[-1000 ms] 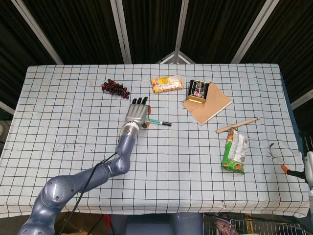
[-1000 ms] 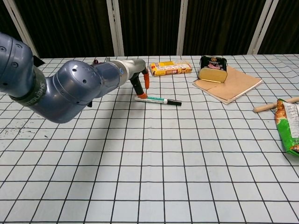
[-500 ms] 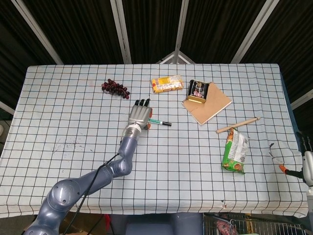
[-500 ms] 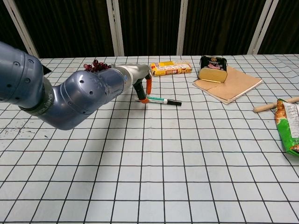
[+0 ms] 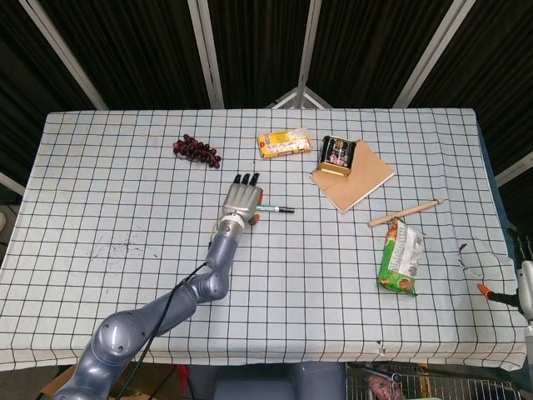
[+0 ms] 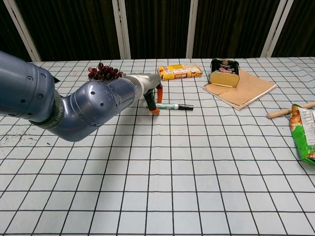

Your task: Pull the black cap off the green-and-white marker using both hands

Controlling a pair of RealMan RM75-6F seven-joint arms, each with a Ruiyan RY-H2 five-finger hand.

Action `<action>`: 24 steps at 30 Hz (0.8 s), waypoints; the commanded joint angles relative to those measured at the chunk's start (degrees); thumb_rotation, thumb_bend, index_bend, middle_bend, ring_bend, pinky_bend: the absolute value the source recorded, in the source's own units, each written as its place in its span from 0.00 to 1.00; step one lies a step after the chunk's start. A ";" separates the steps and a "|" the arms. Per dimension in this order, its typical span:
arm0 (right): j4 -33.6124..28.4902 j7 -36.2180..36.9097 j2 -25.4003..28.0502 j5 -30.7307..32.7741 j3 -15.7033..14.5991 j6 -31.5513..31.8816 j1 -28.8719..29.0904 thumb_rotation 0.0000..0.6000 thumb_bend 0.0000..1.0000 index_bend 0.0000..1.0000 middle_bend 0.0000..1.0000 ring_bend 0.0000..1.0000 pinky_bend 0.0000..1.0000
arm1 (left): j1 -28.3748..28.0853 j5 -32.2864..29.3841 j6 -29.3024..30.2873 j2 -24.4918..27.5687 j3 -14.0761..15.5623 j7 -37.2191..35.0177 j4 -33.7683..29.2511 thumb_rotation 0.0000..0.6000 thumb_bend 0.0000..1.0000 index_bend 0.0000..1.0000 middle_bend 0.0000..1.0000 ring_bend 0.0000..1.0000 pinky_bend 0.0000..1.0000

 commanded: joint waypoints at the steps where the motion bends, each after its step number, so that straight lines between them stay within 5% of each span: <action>1: 0.15 0.01 -0.05 -0.08 0.00 -0.06 0.05 1.00 0.11 0.03 0.00 0.00 0.00 | -0.32 0.46 -0.48 -0.63 -0.32 0.20 1.01 1.00 0.46 0.50 0.00 0.00 0.00; 24: -0.30 -0.41 0.08 0.39 0.13 -0.35 -0.03 1.00 0.11 0.04 0.00 0.00 0.00 | -0.59 3.11 -1.77 -2.33 -3.19 -0.18 3.25 1.00 0.54 0.56 0.01 0.00 0.00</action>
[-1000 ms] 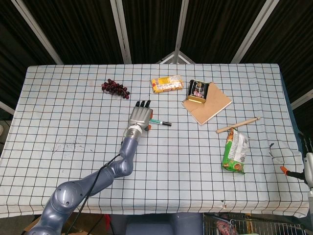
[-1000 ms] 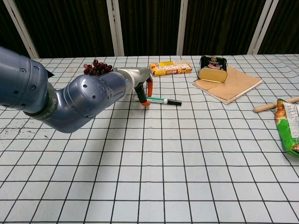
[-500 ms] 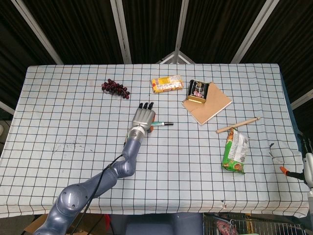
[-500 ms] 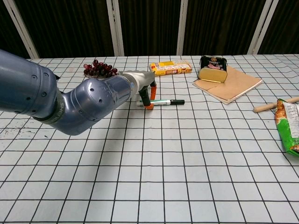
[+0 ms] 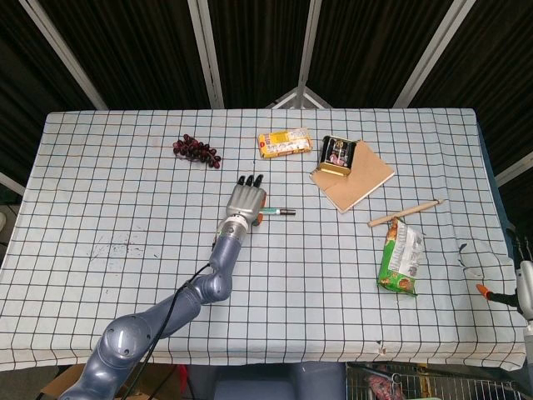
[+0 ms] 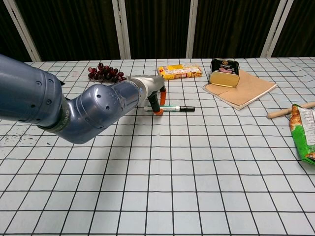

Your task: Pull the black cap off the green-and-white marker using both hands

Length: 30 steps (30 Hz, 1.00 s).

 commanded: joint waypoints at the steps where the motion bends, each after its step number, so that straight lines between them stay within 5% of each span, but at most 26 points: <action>1: -0.04 0.04 -0.06 0.01 0.03 0.19 -0.11 1.00 0.11 0.04 0.00 0.00 0.00 | -0.03 0.42 0.21 -0.11 -0.30 -0.48 -0.07 1.00 0.55 0.56 0.01 0.00 0.00; 13: -0.47 -0.55 0.05 0.01 0.17 -0.13 0.22 1.00 0.11 0.04 0.00 0.00 0.00 | 2.43 2.62 6.54 4.43 -1.62 -1.46 -7.75 1.00 0.59 0.63 0.04 0.00 0.00; 30: -4.32 -5.10 0.73 0.93 1.90 -2.52 3.66 1.00 0.11 0.04 0.00 0.00 0.00 | 13.49 -2.99 24.08 27.71 -0.10 8.44 -50.57 1.00 0.59 0.65 0.06 0.00 0.00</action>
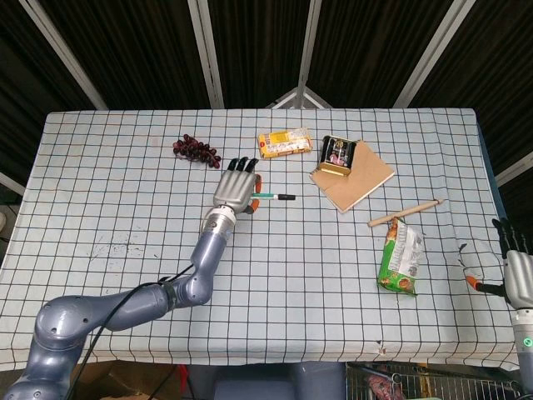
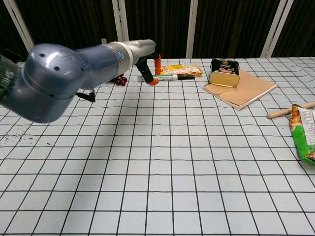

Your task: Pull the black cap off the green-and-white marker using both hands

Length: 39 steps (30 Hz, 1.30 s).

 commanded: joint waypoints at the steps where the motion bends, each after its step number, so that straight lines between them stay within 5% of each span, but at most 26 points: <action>1: -0.75 -0.91 0.09 0.30 0.51 -0.72 0.93 1.00 0.11 0.04 0.00 0.00 0.00 | 4.12 -2.54 7.16 8.79 0.53 3.61 -13.25 1.00 0.59 0.65 0.06 0.00 0.00; 8: -3.33 -4.32 -0.03 0.55 1.33 -1.93 3.32 1.00 0.11 0.05 0.00 0.00 0.00 | 7.42 -4.19 13.05 17.31 0.25 3.98 -26.90 1.00 0.59 0.65 0.06 0.00 0.00; 20: -18.42 -11.77 4.15 1.34 5.05 -2.31 7.86 1.00 0.11 0.07 0.00 0.00 0.00 | 7.47 -4.31 17.38 21.20 1.34 4.08 -35.90 1.00 0.61 0.66 0.07 0.00 0.00; 26: -29.30 -22.22 6.18 10.16 8.67 -4.96 13.80 1.00 0.11 0.12 0.00 0.00 0.00 | 6.23 -4.79 18.22 20.61 1.96 3.67 -37.33 1.00 0.61 0.67 0.08 0.00 0.00; 30: -35.36 -32.87 3.43 22.20 11.94 -5.12 21.69 1.00 0.11 0.14 0.00 0.00 0.00 | 5.02 -5.40 18.45 19.46 2.75 3.89 -37.32 1.00 0.61 0.67 0.08 0.00 0.00; 39: -38.99 -47.08 -5.10 44.61 16.41 3.24 36.71 1.00 0.11 0.19 0.00 0.00 0.00 | 3.47 -5.73 19.17 18.19 3.17 3.32 -37.10 1.00 0.61 0.67 0.08 0.00 0.00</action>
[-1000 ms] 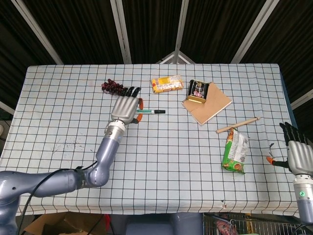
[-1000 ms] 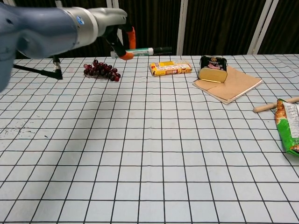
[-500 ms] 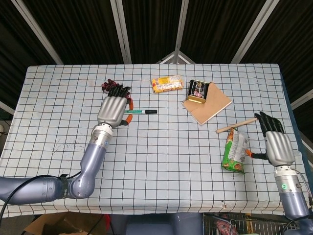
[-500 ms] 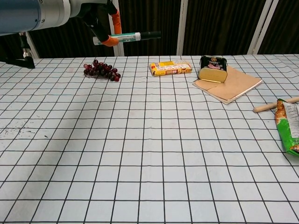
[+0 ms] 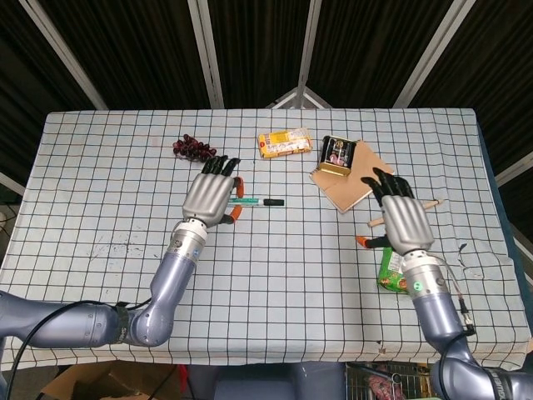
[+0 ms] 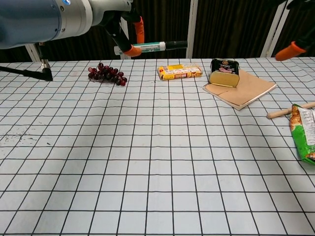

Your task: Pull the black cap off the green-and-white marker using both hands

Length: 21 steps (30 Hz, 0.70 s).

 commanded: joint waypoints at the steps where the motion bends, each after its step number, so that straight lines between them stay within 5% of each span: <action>1: -2.38 -9.10 -5.98 10.76 3.17 5.77 9.55 1.00 0.11 0.20 0.00 0.00 0.00 | -0.33 -0.14 0.07 -0.31 0.16 -0.11 0.17 1.00 0.61 0.67 0.08 0.00 0.00; 11: 2.94 -19.40 -17.86 25.34 6.45 17.58 23.52 1.00 0.12 0.27 0.00 0.00 0.00 | -2.60 -0.56 0.01 -3.28 0.60 -0.62 2.67 1.00 0.61 0.67 0.08 0.00 0.00; 21: 7.06 -20.61 -20.11 29.22 7.93 18.32 26.89 1.00 0.23 0.31 0.00 0.00 0.00 | -3.87 -0.95 0.41 -4.94 1.09 -0.46 3.53 1.00 0.61 0.67 0.08 0.00 0.00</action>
